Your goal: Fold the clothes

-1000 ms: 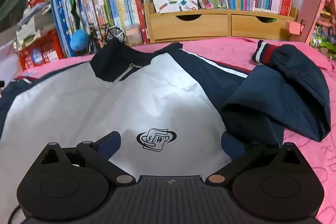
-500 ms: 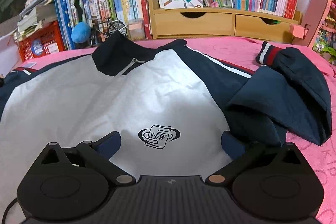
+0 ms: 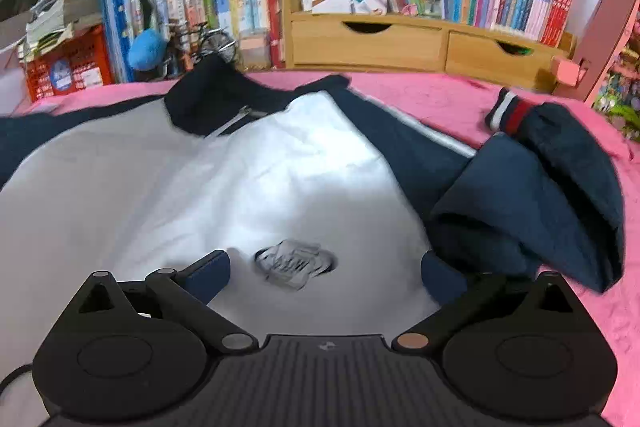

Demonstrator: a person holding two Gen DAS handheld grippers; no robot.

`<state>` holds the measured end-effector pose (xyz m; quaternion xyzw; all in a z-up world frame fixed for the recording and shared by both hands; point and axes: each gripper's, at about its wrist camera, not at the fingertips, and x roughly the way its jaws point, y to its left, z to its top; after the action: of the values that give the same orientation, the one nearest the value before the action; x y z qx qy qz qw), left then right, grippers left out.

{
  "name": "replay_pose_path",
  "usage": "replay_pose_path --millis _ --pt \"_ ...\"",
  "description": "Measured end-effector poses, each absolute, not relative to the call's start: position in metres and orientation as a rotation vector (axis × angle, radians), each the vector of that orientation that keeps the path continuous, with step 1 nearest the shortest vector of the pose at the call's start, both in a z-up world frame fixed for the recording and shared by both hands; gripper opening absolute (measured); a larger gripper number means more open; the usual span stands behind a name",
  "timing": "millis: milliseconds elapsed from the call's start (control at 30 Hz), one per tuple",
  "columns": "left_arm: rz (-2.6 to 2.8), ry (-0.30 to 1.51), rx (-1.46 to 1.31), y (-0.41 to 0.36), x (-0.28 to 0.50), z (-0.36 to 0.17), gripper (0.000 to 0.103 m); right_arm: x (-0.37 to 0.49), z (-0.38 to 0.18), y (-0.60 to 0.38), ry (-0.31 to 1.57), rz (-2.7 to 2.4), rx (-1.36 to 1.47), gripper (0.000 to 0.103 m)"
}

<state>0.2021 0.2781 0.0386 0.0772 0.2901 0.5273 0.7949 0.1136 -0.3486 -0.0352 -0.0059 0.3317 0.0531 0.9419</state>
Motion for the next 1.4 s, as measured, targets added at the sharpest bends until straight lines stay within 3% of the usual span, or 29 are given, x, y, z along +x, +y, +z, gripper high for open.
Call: replay_pose_path --millis 67,133,200,300,333,367,600,833,1000,1167,1300,1400 --pt "1.046 0.674 0.102 0.28 0.195 0.03 0.009 0.125 -0.032 -0.368 0.67 -0.015 -0.038 0.103" --pt "0.967 0.606 0.072 0.269 0.179 0.033 0.013 0.139 -0.03 -0.406 0.673 -0.208 -0.02 0.1" --pt "0.863 0.546 0.13 0.246 0.173 0.041 0.029 0.143 -0.026 -0.44 0.67 -0.367 -0.002 0.098" --pt "0.609 0.466 0.247 0.2 0.167 0.053 0.065 0.136 -0.013 -0.468 0.635 -0.511 -0.044 0.101" --pt "0.471 0.455 0.27 0.186 0.172 0.057 0.089 0.13 -0.007 -0.475 0.615 -0.479 -0.029 0.103" --pt "0.34 0.46 0.268 0.172 0.175 0.059 0.099 0.124 -0.002 -0.48 0.596 -0.422 0.0 0.103" --pt "-0.114 0.599 0.369 0.076 0.225 0.025 0.103 0.136 0.012 -0.45 0.541 -0.066 -0.039 0.103" --pt "-0.07 0.679 0.552 0.089 0.234 -0.017 0.103 0.169 0.017 -0.425 0.522 0.059 -0.005 0.103" --pt "0.153 0.603 0.77 0.093 0.234 -0.03 0.103 0.175 0.016 -0.416 0.5 0.044 -0.022 0.103" --pt "0.272 0.612 0.738 0.099 0.244 -0.034 0.103 0.168 0.013 -0.403 0.438 0.047 -0.077 0.103" --pt "0.313 0.61 0.722 0.102 0.248 -0.035 0.103 0.185 -0.004 -0.395 0.518 0.106 -0.076 0.103" --pt "0.372 0.615 0.69 0.111 0.251 -0.033 0.103 0.198 -0.016 -0.389 0.578 0.15 -0.075 0.092"
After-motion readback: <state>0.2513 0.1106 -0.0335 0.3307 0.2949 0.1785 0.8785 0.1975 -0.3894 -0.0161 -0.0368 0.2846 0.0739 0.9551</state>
